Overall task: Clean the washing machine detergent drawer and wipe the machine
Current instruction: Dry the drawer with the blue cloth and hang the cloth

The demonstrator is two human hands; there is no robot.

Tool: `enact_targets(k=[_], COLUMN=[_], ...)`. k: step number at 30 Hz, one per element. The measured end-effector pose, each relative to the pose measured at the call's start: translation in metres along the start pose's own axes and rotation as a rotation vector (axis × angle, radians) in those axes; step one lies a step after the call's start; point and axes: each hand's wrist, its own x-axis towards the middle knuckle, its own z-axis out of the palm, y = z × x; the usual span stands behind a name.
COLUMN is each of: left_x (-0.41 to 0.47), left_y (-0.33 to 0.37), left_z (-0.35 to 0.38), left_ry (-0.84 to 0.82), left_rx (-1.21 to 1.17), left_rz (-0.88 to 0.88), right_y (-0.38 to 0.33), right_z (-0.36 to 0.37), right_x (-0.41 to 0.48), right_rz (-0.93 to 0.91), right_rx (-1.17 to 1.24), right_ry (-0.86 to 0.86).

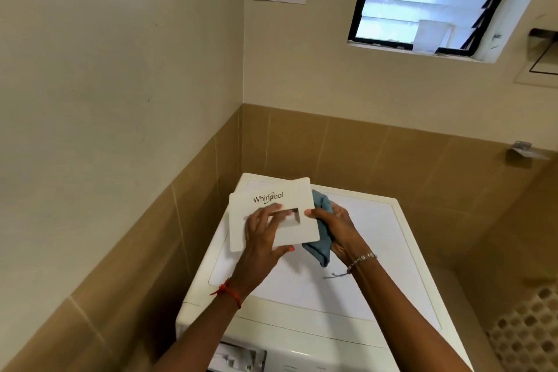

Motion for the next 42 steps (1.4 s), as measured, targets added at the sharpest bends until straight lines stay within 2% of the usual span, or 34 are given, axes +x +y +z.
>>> enact_targets(k=[3,5,7,9,10,14,21,24,27,32,34,36,40,42], left_x=[0.001,0.002,0.002,-0.001,-0.003,-0.013,-0.038,-0.044,-0.048,-0.059,-0.060,-0.060,-0.058,-0.058], left_y=[-0.013,-0.026,-0.034,-0.037,-0.038,-0.038,-0.047,-0.050,-0.051,-0.059,-0.059,-0.058,-0.058,-0.059], left_z=[-0.014,-0.025,-0.033,-0.035,-0.034,-0.026,-0.010,-0.009,-0.009,-0.010,-0.011,-0.011,-0.015,-0.018], left_ry=[-0.077,-0.101,-0.087,-0.076,-0.078,-0.071,-0.132,-0.133,-0.132,-0.148,-0.151,-0.158,-0.202,-0.218], left_rx=[0.014,-0.066,-0.350,-0.702,-0.785,-0.844,-0.749,-0.737,-0.741,-0.779,-0.784,-0.783,-0.754,-0.747], left_rz=[-0.166,-0.334,-0.575,-0.729,-0.745,-0.776,-0.812,-0.820,-0.825,-0.864,-0.863,-0.861,-0.865,-0.854], right_y=[0.023,0.036,0.051,0.066,0.071,0.088,0.101,0.099,0.100,0.102,0.104,0.107,0.108,0.104], right_z=[-0.018,-0.031,-0.045,-0.054,-0.056,-0.062,-0.085,-0.091,-0.089,-0.072,-0.062,-0.052,-0.037,-0.029], right_x=[-0.003,-0.004,-0.004,-0.005,-0.006,-0.012,-0.029,-0.039,-0.049,-0.064,-0.066,-0.066,-0.071,-0.074], right_rz=[0.035,0.067,0.100,0.132,0.141,0.173,0.170,0.142,0.157,0.176,0.156,0.125,0.019,-0.033], right_rx=[0.126,0.194,0.248,0.302,0.313,0.315,0.207,0.178,0.253,0.585,0.602,0.494,0.027,-0.071], right_ry=[-0.044,-0.069,-0.112,-0.147,-0.154,-0.120,0.305,0.388,0.385,0.307,0.260,0.286,0.403,0.391])
